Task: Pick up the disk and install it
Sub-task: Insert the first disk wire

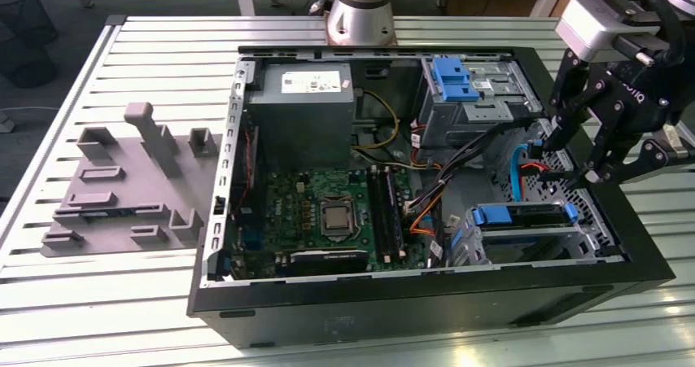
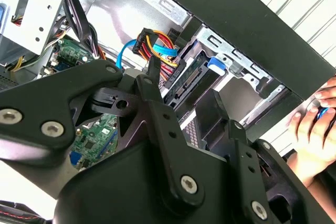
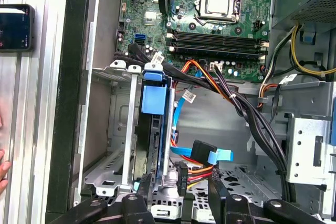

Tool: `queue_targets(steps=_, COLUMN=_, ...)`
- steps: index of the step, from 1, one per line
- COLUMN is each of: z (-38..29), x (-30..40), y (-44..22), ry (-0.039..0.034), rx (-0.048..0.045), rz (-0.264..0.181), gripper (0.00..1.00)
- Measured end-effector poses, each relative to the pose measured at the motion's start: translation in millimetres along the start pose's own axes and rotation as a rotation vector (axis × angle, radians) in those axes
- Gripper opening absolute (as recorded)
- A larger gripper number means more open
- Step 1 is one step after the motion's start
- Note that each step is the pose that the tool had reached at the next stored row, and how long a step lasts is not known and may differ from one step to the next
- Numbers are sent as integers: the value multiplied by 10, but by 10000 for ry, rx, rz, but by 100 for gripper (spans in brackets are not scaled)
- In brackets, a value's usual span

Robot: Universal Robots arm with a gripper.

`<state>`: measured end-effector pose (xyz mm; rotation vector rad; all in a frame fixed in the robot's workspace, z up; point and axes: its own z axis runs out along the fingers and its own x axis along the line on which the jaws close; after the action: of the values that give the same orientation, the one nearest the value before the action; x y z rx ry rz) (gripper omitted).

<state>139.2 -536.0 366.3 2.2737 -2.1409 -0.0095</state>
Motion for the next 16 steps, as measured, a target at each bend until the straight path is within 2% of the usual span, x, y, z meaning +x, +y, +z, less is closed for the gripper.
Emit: queue_targets(steps=16, z=22, x=-2, y=28, ry=0, rx=0, rz=0, gripper=54)
